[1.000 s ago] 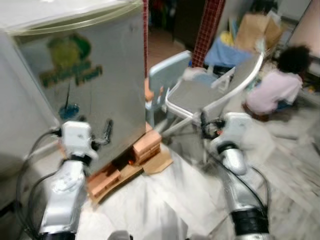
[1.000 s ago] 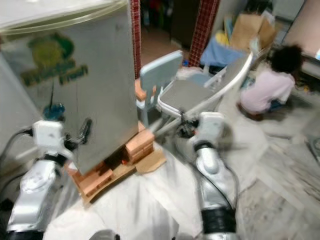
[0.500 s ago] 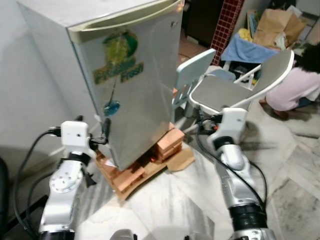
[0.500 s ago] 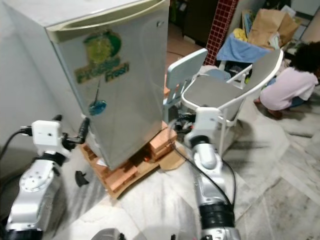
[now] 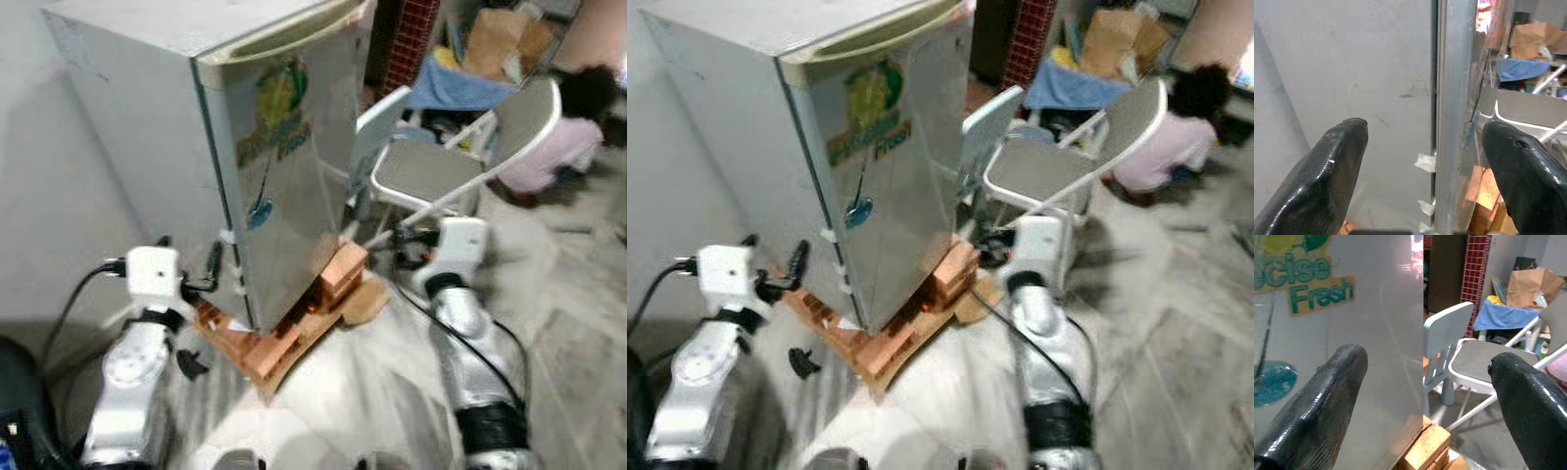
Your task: Restocking fridge
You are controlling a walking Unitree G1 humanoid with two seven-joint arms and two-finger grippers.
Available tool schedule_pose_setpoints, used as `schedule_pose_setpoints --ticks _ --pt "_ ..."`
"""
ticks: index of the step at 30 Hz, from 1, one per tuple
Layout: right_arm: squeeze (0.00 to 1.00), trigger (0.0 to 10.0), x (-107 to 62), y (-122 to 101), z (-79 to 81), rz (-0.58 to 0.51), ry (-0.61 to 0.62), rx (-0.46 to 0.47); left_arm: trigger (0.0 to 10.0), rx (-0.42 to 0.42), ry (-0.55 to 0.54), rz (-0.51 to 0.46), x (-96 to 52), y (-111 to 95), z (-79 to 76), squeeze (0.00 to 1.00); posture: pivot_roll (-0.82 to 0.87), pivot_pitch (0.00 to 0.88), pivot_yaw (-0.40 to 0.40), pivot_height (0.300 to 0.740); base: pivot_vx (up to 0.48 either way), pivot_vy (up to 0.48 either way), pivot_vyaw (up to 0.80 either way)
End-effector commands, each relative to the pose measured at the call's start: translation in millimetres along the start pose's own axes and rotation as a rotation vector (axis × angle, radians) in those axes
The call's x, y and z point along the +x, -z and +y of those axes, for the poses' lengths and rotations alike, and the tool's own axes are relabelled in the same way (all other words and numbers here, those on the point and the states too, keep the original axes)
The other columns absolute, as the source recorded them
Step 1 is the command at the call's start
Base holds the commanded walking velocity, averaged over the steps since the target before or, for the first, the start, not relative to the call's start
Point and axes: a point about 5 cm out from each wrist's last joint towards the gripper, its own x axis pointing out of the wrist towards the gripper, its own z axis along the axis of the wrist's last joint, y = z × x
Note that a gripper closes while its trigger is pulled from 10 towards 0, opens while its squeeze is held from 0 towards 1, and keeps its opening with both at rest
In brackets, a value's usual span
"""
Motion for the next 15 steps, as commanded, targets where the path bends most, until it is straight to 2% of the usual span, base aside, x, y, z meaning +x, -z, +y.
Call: schedule_pose_setpoints --ticks 1,8,11,15 --pt "0.0 10.0 -0.6 -0.8 -12.2 0.001 0.037 -0.013 10.0 -0.006 0.032 -0.011 2.4 -2.9 -8.1 0.0 0.07 0.017 -0.008 0.74 0.0 0.48 -0.8" --pt "0.0 10.0 -0.2 -1.0 -12.2 -0.004 0.033 -0.022 10.0 -0.018 0.039 -0.006 3.3 -2.7 -9.3 0.0 0.07 0.014 -0.01 0.74 0.0 0.48 -0.8" --pt "0.0 10.0 -0.1 -1.2 -11.9 -0.006 0.033 -0.024 10.0 -0.003 0.05 -0.006 3.6 -3.4 -10.7 0.0 0.07 0.014 -0.009 0.74 0.0 0.451 -0.48" --pt "0.0 10.0 -0.5 -0.7 -12.3 -0.005 0.039 -0.029 10.0 -0.018 0.054 -0.021 4.1 -4.8 -11.4 0.0 0.07 0.015 -0.009 0.74 0.0 0.0 0.0"
